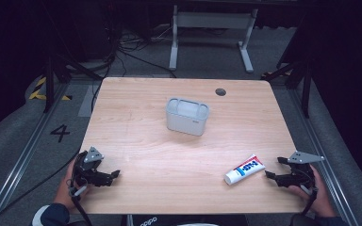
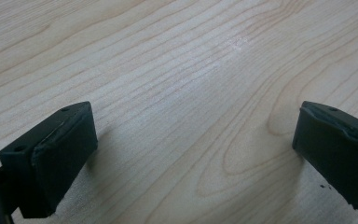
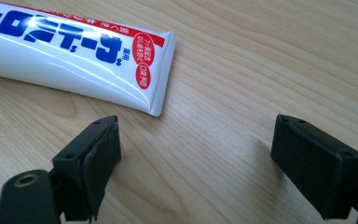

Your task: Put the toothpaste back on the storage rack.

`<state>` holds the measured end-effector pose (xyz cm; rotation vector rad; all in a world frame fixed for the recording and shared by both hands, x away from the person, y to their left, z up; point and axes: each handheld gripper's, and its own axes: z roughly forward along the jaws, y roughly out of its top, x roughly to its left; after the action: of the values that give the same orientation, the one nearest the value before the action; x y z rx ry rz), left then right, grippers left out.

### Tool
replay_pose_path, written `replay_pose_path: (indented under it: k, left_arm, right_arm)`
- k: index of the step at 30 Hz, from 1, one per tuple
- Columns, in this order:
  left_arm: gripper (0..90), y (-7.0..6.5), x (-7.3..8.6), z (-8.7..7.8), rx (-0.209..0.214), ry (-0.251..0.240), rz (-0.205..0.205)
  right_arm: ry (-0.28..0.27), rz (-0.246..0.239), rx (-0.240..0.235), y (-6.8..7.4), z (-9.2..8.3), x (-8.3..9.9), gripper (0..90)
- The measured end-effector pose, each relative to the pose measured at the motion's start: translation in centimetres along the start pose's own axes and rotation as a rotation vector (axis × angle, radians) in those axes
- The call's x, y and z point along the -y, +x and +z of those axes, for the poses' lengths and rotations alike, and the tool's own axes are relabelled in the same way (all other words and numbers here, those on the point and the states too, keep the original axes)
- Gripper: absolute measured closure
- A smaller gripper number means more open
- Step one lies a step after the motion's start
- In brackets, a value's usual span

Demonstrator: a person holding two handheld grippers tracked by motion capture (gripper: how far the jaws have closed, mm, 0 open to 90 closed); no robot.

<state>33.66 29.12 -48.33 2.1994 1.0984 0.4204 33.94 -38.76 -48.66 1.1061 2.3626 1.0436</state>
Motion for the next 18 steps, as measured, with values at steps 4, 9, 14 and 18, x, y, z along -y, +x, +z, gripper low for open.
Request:
replay_pose_path:
  k: [4,9,14,18]
  left_arm:
    - [0.3,-0.12,-0.11,-0.01,-0.005,0.013,-0.011]
    - [0.0,-0.3,-0.04,0.06,-0.002,-0.002,-0.012]
    - [0.3,-0.46,-0.01,0.01,-0.011,0.001,-0.011]
    - [0.3,-0.54,-0.01,-0.03,-0.013,0.004,-0.012]
  right_arm:
    - [-0.001,-0.015,-0.008,0.08,-0.02,0.01,16.8]
    - [0.002,-0.014,-0.013,0.08,0.05,-0.05,15.7]
    - [0.004,-0.014,-0.012,0.07,0.06,-0.08,15.0]
    - [0.01,-0.013,-0.005,-0.02,0.18,-0.19,13.1]
